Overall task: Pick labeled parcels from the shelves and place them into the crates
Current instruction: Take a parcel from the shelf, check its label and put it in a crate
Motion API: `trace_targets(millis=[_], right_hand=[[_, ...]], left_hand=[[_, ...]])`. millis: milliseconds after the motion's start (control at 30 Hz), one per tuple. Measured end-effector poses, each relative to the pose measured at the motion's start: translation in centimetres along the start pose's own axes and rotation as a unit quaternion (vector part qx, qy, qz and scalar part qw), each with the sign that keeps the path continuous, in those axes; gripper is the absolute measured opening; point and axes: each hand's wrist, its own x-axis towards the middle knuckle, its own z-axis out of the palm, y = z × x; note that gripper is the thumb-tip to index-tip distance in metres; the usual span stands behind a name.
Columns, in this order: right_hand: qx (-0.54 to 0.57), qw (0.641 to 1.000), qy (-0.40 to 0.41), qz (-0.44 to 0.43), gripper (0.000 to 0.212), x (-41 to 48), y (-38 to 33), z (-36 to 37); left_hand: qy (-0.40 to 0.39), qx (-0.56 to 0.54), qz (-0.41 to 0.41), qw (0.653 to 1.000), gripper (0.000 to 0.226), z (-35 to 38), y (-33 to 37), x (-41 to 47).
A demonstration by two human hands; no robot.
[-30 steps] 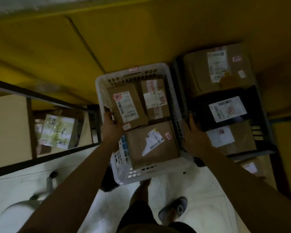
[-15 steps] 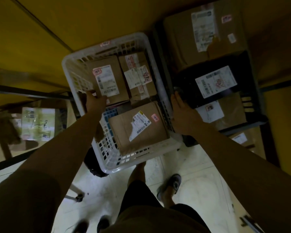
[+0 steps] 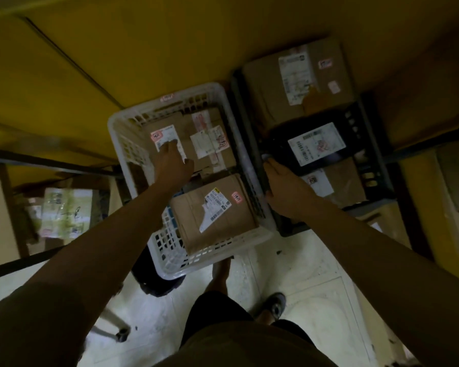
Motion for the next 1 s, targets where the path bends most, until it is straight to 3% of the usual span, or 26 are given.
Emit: trace_targets(millis=[133,267,433,567,667,733,900,1000], right_hand=[[-0.002,0.999,0.034,0.005,0.051,-4.0,0.4,-4.3],[-0.045,0.993,0.097,0.05,0.056,-10.6,2.3,-10.0],[-0.077,0.971,0.188,0.13,0.055,-22.0,6.0,-16.4],[-0.104,0.932,0.302,0.173,0.052,-32.6,6.8,-19.9],[-0.162,0.884,0.375,0.227,0.046,-40.8,6.0,-22.1],[-0.173,0.856,0.412,0.26,0.043,-46.3,5.9,-22.8],[-0.191,0.795,0.463,0.343,0.037,-58.6,7.0,-22.7],[-0.172,0.772,0.481,0.377,0.036,-63.8,8.8,-21.9]], left_hand=[[-0.021,0.049,0.179,0.982,0.064,-2.7,7.3,-2.1],[-0.035,0.134,0.334,0.932,0.053,-5.4,16.6,-4.8],[-0.025,0.207,0.529,0.822,0.046,-8.4,29.6,-9.8],[-0.048,0.202,0.652,0.729,0.049,-9.3,40.0,-16.7],[-0.046,0.202,0.743,0.637,0.049,-8.8,47.0,-23.5],[-0.036,0.191,0.787,0.585,0.048,-8.0,51.0,-28.1],[-0.021,0.181,0.837,0.516,0.048,-5.2,58.1,-38.3],[-0.021,0.184,0.835,0.519,0.053,-2.6,61.1,-42.3]])
